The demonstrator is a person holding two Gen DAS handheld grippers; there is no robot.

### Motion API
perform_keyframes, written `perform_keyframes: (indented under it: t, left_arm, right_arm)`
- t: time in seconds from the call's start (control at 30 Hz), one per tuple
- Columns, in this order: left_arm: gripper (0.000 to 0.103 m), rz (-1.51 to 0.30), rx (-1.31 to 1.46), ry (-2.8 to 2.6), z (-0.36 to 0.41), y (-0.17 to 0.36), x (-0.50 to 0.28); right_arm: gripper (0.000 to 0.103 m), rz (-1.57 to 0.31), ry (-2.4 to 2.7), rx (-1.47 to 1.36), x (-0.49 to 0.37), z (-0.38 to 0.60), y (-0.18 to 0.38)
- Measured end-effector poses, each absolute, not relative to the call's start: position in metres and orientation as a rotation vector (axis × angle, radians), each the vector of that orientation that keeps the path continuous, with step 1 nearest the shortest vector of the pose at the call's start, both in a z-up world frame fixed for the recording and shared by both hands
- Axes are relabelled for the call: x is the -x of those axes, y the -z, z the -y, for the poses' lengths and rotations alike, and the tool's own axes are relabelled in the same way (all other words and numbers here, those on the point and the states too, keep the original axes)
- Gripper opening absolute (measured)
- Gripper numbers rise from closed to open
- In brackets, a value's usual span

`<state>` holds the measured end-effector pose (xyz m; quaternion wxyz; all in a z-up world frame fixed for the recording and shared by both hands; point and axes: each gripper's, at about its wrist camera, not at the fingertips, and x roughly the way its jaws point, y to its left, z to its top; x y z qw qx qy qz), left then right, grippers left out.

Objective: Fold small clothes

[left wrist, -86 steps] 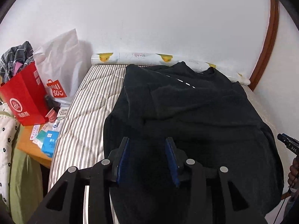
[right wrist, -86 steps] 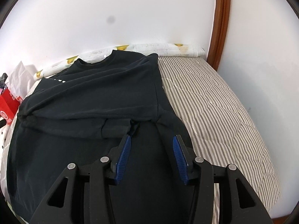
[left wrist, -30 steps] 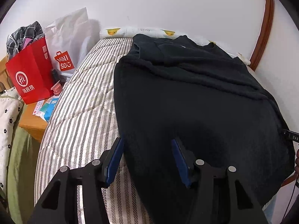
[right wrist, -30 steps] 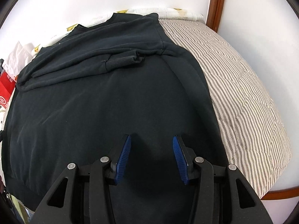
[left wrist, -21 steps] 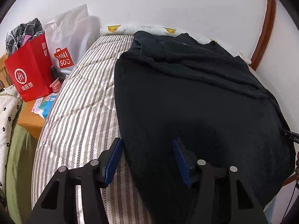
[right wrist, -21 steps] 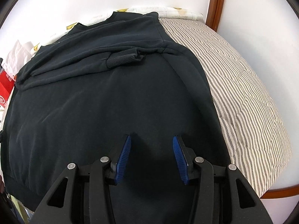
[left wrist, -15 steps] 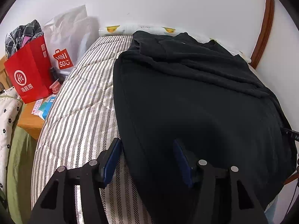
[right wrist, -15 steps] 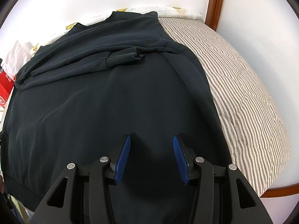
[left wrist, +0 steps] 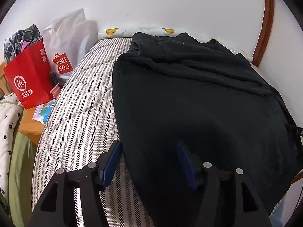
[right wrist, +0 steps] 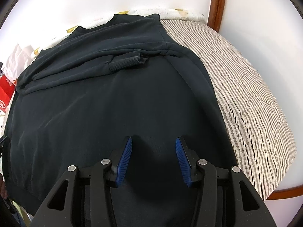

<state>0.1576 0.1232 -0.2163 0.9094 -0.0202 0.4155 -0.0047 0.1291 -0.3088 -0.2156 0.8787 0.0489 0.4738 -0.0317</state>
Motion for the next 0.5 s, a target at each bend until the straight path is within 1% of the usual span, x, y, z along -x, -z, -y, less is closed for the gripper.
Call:
perform_keyframes:
  t: [0.23,0.5]
  left_arm:
    - [0.060,-0.854,0.029,0.004,-0.1218,0.2163,-0.1575]
    - [0.060,-0.851,0.021,-0.001,-0.1194,0.2163,-0.1574]
  right_arm:
    - [0.048,-0.960,0.015,-0.136,-0.1267,0.3073,0.2114]
    - [0.049,-0.968,0.019,-0.106,-0.1281,0.3018,0.2172]
